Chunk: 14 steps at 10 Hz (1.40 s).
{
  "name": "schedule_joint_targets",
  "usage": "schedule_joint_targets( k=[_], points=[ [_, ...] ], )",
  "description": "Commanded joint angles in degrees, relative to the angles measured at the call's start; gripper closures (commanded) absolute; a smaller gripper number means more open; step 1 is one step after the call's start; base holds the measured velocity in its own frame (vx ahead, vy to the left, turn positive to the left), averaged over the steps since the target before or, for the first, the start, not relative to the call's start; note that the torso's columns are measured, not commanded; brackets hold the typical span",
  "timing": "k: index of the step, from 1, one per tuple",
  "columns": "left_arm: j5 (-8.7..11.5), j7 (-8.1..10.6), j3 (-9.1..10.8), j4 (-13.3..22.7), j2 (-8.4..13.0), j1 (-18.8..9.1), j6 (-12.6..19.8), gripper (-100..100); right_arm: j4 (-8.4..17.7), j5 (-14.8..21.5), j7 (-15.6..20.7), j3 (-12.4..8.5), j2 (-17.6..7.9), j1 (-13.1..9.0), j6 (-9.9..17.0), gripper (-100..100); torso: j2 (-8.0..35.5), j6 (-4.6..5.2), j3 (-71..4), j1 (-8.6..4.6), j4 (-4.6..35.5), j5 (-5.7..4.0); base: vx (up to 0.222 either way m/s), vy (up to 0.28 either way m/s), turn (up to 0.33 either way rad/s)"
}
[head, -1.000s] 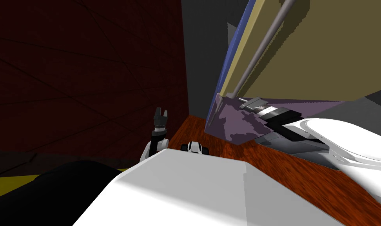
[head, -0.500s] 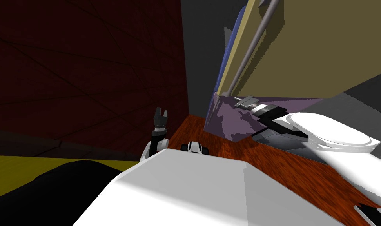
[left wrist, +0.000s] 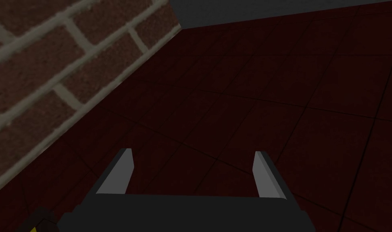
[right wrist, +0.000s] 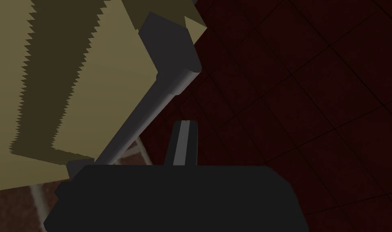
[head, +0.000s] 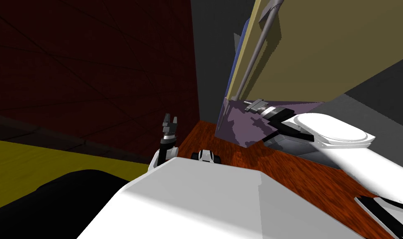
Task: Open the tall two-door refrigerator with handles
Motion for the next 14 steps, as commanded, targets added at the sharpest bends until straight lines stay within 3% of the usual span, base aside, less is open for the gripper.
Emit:
schedule_joint_targets(
  k=[1,2,4,5,6,8,9,10,11,14],
  points=[
    [0.0,0.0,0.0,0.0,0.0,-0.02,0.0,0,4.51,0.6,0.09,4.39,-1.89,-4.74,-0.92,100,0.62,0.02,0.34,-0.24,0.15,-0.07,-0.22,-0.028,0.005],
    [0.0,0.0,0.0,0.01,0.0,-0.03,0.0,0,4.51,0.6,0.09,6.04,-1.89,-6.28,-0.92,100,0.9,0.05,0.59,-0.3,0.28,-0.11,-0.115,-0.029,-0.005],
    [0.0,0.0,0.0,0.0,0.01,-0.01,0.0,0,4.51,0.6,0.09,6.46,-1.89,-8.96,-0.92,100,0.21,0.02,0.15,-0.21,0.08,-0.07,-0.018,-0.027,-0.002],
    [0.0,0.0,0.0,0.0,0.0,0.0,0.0,0,7.47,1.25,0.32,8.79,-3.57,-10.87,-1.85,100,0.1,0.01,0.06,-0.13,0.02,-0.06,-0.152,-0.043,-0.002],
    [0.0,0.0,0.0,0.0,0.01,-0.02,0.0,0,9.09,1.25,0.32,10.4,-3.57,-12.73,-1.85,100,0.63,0.03,0.36,-0.23,0.16,-0.07,-0.221,-0.057,0.002],
    [0.0,0.0,0.0,0.01,0.01,-0.02,0.01,0,9.09,1.25,0.32,12.87,-3.57,-16.39,-1.85,100,0.58,0.04,0.41,-0.18,0.21,-0.06,-0.082,-0.032,-0.004],
    [0.0,0.0,0.0,0.01,0.0,-0.01,0.0,0,9.09,1.25,0.32,12.87,-3.57,-17.17,-1.85,100,0.21,0.01,0.15,-0.06,0.08,-0.03,-0.002,0.007,0.001],
    [0.0,0.0,0.0,0.0,0.0,0.0,0.0,0,8.76,1.22,0.37,12.49,-3.58,-16.09,-1.67,100,0.09,0.01,0.05,-0.02,0.03,-0.01,0.0,0.005,-0.001],
    [0.0,0.0,0.0,0.0,0.0,0.0,0.0,0,10.4,1.14,0.24,12.31,-4.36,-15.99,-1.31,-100,0.21,0.02,0.13,-0.12,0.05,-0.05,0.061,0.089,-0.04],
    [0.0,0.0,-0.01,-0.01,-0.01,0.01,-0.01,0,13.04,1.09,0.03,12.07,-5.59,-15.67,-0.59,-100,0.35,0.0,0.22,0.05,0.11,0.02,0.107,0.161,-0.043]
  ],
)
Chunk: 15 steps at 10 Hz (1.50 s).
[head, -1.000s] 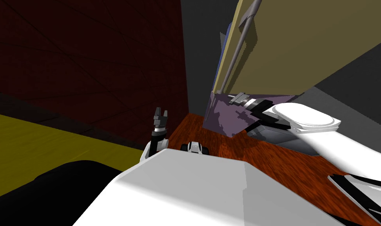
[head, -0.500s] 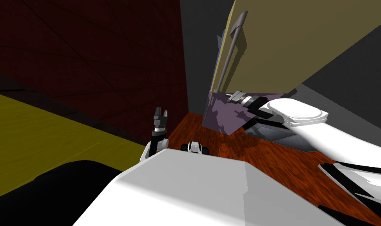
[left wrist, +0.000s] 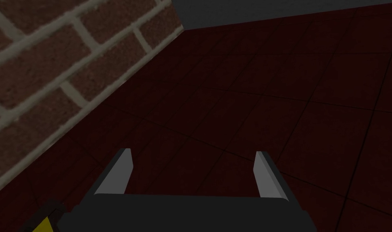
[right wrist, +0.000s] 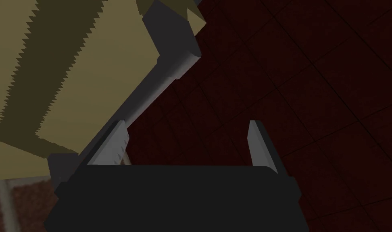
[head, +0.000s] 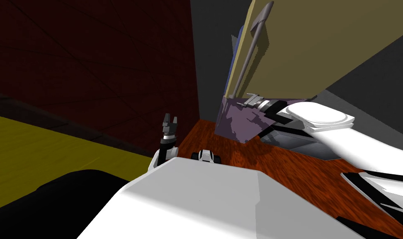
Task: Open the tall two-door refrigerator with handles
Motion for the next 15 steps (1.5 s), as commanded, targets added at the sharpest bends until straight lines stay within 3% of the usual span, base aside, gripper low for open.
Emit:
schedule_joint_targets(
  k=[1,9,11,13,14,15],
  points=[
    [0.0,0.0,0.0,0.0,0.0,0.0,0.0,0,2.21,-0.13,-0.28,-0.53,-1.36,0.84,0.86,-100,0.12,0.02,0.08,-0.11,0.04,-0.04,0.132,0.165,-0.042],
    [0.0,0.0,0.0,0.0,0.0,0.0,0.0,0,11.45,-0.29,-1.02,-1.36,-5.75,1.94,3.38,-100,0.14,0.02,0.09,-0.27,0.05,-0.08,0.123,0.175,-0.047],
    [0.0,0.0,0.0,0.0,0.0,0.0,0.0,0,13.27,-0.31,-1.17,-1.53,-6.64,2.16,3.88,-100,0.13,0.02,0.08,-0.24,0.03,-0.08,0.098,0.178,-0.039],
    [0.0,0.0,0.01,0.0,0.01,-0.01,0.0,0,13.25,-0.56,-0.29,-2.4,-5.99,2.48,2.91,-100,0.34,0.01,0.21,-0.48,0.11,-0.13,0.022,0.051,-0.009],
    [0.0,0.0,0.01,0.01,0.02,-0.02,0.01,0,13.26,-0.56,-0.29,-2.4,-5.99,2.49,2.91,100,0.33,-0.01,0.21,-0.54,0.11,-0.17,0.007,0.003,-0.004],
    [0.0,0.0,0.02,0.01,0.02,-0.01,0.01,0,12.1,-0.7,-0.32,-2.48,-5.78,2.26,2.34,100,0.26,-0.02,0.19,-0.38,0.02,-0.17,-0.064,-0.091,-0.008]
  ],
)
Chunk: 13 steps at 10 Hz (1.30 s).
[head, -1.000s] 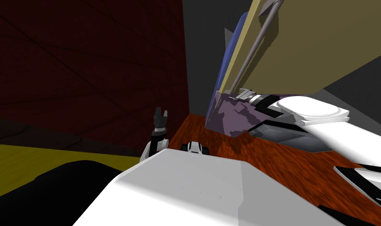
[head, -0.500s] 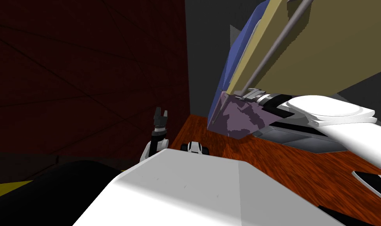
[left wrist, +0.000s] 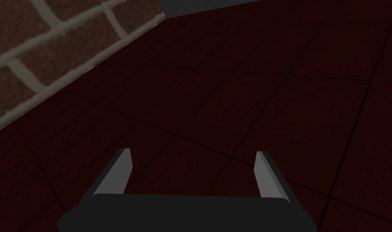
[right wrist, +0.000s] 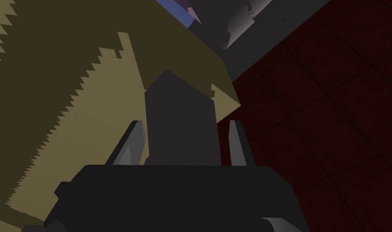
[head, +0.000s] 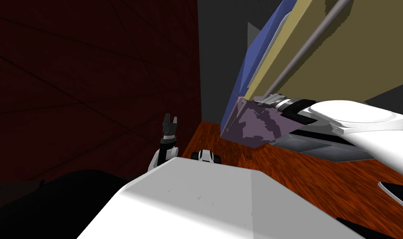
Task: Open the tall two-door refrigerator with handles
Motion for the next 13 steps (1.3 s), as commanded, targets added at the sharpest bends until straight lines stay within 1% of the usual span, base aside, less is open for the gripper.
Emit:
schedule_joint_targets(
  k=[1,5,8,9,10,11,12,13],
  points=[
    [0.0,0.0,0.0,0.0,0.01,-0.01,0.0,0,-2.51,-0.27,-0.04,0.14,0.59,-0.27,-1.37,100,0.09,-0.04,0.03,-0.03,-0.02,0.0,-0.167,-0.171,0.033],
    [0.0,0.0,0.01,0.01,0.02,-0.04,0.01,0,-7.53,-0.8,-0.12,0.41,1.78,-0.81,-4.1,100,0.11,0.2,0.07,-0.15,0.11,-0.02,-0.266,-0.246,0.028],
    [0.0,0.0,0.01,0.01,0.01,-0.03,0.01,0,-11.3,-1.21,-0.18,0.61,2.68,-1.22,-6.15,100,-0.32,0.06,-0.24,0.21,0.0,0.14,-0.217,-0.222,0.011],
    [0.0,0.0,0.01,0.0,0.01,-0.02,0.01,0,-11.3,-1.21,-0.18,0.61,2.68,-1.22,-6.15,100,-0.38,0.05,-0.28,0.09,0.03,0.16,-0.126,-0.156,0.029],
    [0.0,0.0,0.0,0.0,0.0,-0.02,0.0,0,-12.55,-1.34,-0.2,0.68,2.97,-1.36,-6.83,100,-0.47,0.12,-0.34,0.28,0.01,0.18,-0.128,-0.113,-0.011],
    [0.0,0.0,0.0,0.0,0.0,-0.01,0.0,0,-11.59,-1.4,0.08,0.63,3.07,-1.23,-7.03,100,-0.35,0.04,-0.28,0.34,0.04,0.23,-0.064,-0.056,0.005],
    [0.0,0.0,-0.01,0.0,0.0,-0.01,0.0,0,-12.79,-1.66,0.07,0.85,3.53,-1.4,-7.9,100,-0.42,0.05,-0.29,0.42,0.0,0.21,-0.064,-0.109,-0.001],
    [0.0,0.0,0.0,0.0,0.0,-0.01,0.0,0,-13.89,-1.9,0.13,0.97,3.95,-1.53,-8.57,100,-0.26,-0.06,-0.2,0.23,-0.02,0.16,-0.107,-0.217,0.049]
  ],
)
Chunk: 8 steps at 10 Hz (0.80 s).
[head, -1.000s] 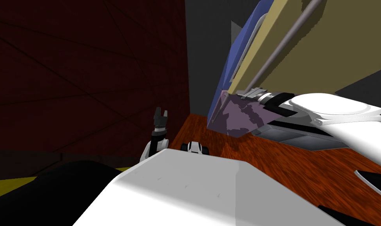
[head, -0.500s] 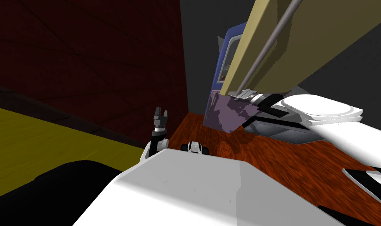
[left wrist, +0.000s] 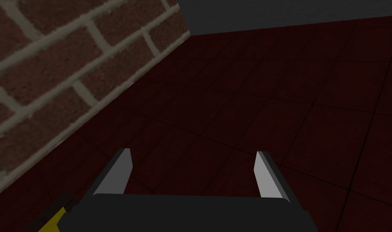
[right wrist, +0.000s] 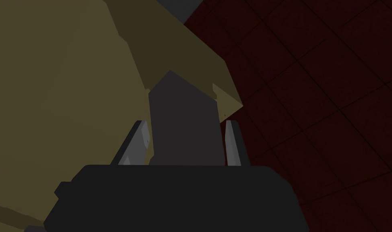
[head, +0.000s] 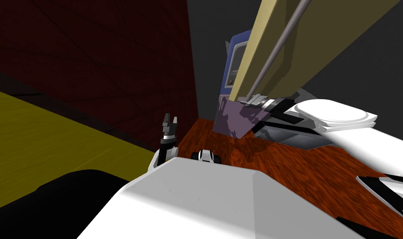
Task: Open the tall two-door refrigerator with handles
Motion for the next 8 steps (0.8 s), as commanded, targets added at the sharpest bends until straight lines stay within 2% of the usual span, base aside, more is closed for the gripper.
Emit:
schedule_joint_targets(
  k=[1,5,6,8],
  points=[
    [0.0,0.0,0.01,0.0,0.01,-0.01,0.0,0,-1.62,-0.43,0.18,0.09,0.62,-0.15,-1.29,100,0.26,0.01,0.18,-0.25,0.03,-0.11,-0.098,-0.19,0.052],
    [0.0,0.0,0.01,0.01,0.01,-0.02,0.01,0,-5.99,-1.37,0.42,0.56,2.3,-0.68,-3.97,100,0.11,0.25,0.04,-0.53,0.08,-0.22,-0.141,-0.237,0.032],
    [0.0,0.0,0.01,0.01,0.01,-0.01,0.01,0,-5.99,-1.37,0.42,0.56,2.3,-0.68,-3.97,100,0.17,0.21,0.12,-0.33,-0.02,-0.21,-0.147,-0.205,-0.001],
    [0.0,0.0,0.0,0.01,0.0,-0.01,0.0,0,-8.17,-1.84,0.54,0.79,3.14,-0.94,-5.31,100,-0.11,0.1,-0.06,0.04,-0.03,-0.05,-0.111,-0.219,0.017]
  ],
)
